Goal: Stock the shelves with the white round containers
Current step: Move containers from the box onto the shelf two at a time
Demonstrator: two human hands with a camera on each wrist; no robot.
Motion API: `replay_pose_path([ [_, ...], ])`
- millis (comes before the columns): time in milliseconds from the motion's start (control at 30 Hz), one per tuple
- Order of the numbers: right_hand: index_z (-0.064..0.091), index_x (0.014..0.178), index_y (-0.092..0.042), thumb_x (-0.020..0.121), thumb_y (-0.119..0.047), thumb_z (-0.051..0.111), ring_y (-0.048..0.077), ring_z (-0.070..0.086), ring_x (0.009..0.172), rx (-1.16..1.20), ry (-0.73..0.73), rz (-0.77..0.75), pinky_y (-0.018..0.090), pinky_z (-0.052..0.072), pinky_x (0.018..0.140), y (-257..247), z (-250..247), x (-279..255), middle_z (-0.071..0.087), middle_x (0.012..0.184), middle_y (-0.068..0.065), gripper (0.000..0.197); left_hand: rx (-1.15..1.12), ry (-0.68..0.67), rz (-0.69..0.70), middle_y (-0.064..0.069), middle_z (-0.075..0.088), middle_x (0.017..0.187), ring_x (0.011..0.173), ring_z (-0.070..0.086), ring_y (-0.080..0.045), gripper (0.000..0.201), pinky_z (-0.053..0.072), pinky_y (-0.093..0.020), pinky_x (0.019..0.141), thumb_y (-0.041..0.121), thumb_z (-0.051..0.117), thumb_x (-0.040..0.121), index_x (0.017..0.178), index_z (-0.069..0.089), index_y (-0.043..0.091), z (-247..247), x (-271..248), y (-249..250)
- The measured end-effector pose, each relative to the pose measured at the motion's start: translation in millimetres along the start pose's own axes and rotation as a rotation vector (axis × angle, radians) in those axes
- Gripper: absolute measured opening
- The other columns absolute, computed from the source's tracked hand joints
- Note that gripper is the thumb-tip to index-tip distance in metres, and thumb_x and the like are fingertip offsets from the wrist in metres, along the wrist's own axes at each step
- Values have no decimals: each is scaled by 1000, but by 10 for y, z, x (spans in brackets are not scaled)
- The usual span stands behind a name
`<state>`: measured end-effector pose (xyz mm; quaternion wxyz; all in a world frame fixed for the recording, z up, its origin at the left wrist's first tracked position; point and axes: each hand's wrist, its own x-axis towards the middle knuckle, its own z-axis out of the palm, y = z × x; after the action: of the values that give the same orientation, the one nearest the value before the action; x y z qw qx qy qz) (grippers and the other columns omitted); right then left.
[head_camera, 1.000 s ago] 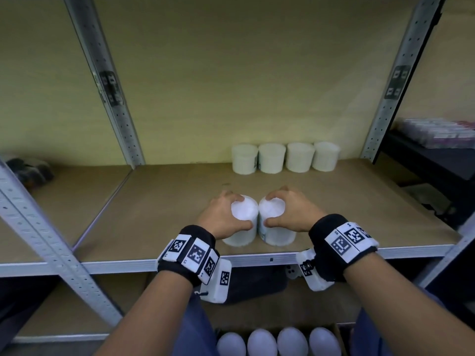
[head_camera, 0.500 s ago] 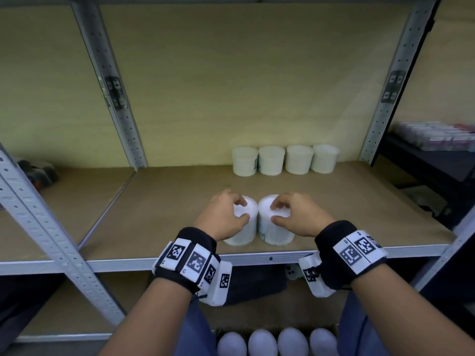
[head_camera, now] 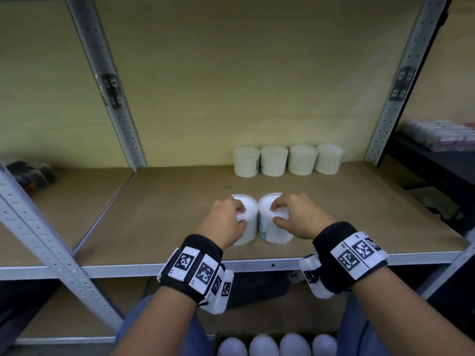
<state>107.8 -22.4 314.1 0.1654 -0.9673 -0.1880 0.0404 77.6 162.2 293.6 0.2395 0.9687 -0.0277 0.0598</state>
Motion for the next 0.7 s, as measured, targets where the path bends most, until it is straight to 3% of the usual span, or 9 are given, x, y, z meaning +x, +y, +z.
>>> replay_pose_path([
  [267,60,126,-17,90,-27,57,24,54,122,-46,-11,-73,33,44,101,-30,56,559,58,134,5,37,19,-1,-77,-8,60,129,116,58,-24,35,46,-32,98,19,59,89,123,61,13,-113,370,-167],
  [567,59,128,-16,92,-28,55,25,56,118,-75,-32,-165,37,48,98,-257,185,1447,58,133,6,38,60,29,-165,-10,61,129,118,58,-26,36,46,-32,98,16,59,89,124,62,10,-254,960,-663],
  [700,55,132,-11,95,-25,53,27,53,122,-74,-53,-192,34,44,100,-359,227,1788,56,134,10,40,70,31,-190,-10,60,131,119,57,-27,37,45,-32,98,17,59,90,126,61,10,-315,1209,-892],
])
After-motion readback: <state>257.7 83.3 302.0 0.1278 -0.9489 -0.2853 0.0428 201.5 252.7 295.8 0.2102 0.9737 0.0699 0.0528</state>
